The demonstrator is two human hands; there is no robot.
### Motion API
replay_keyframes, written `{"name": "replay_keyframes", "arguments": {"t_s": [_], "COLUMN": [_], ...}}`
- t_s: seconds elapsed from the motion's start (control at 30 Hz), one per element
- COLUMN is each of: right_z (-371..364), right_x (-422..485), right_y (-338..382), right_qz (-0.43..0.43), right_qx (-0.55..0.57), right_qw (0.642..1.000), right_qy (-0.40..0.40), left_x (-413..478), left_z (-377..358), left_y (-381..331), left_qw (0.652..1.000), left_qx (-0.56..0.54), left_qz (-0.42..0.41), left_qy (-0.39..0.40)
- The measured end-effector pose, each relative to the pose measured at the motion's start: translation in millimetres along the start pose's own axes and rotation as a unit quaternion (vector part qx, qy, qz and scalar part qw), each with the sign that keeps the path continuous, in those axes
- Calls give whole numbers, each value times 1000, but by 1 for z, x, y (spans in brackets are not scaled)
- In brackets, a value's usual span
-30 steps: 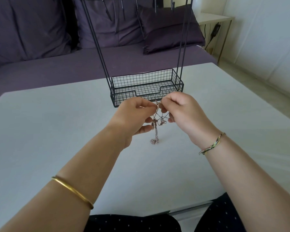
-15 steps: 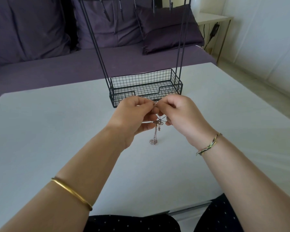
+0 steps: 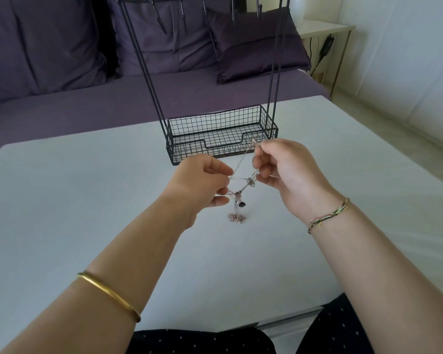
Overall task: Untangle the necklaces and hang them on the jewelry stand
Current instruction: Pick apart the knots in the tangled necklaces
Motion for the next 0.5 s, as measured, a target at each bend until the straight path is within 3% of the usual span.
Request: {"name": "replay_keyframes", "arguments": {"t_s": [0.1, 0.27, 0.43, 0.5], "right_z": [2, 3, 7, 12], "right_x": [0, 0, -4, -6], "right_y": [-2, -4, 5, 9], "right_qz": [-18, -28, 52, 78], "right_qx": [77, 107, -100, -123], "right_qw": [997, 994, 993, 988], "right_qy": [1, 20, -18, -49], "left_x": [2, 4, 3, 4], "left_z": [0, 1, 6, 8], "left_y": [3, 3, 3, 4], "left_qw": [999, 997, 994, 991], "left_qx": [35, 67, 91, 117], "left_qz": [10, 22, 12, 9], "left_qy": [-4, -26, -63, -67]}}
Point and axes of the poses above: each hand's wrist, its own x-axis towards the middle knuckle, its own z-axis out of the back of the hand, y = z × x, the point moved 7 cm from there along x, towards the middle knuckle, and after that the axes turned 12 degrees about y, right-handed, at the moved point
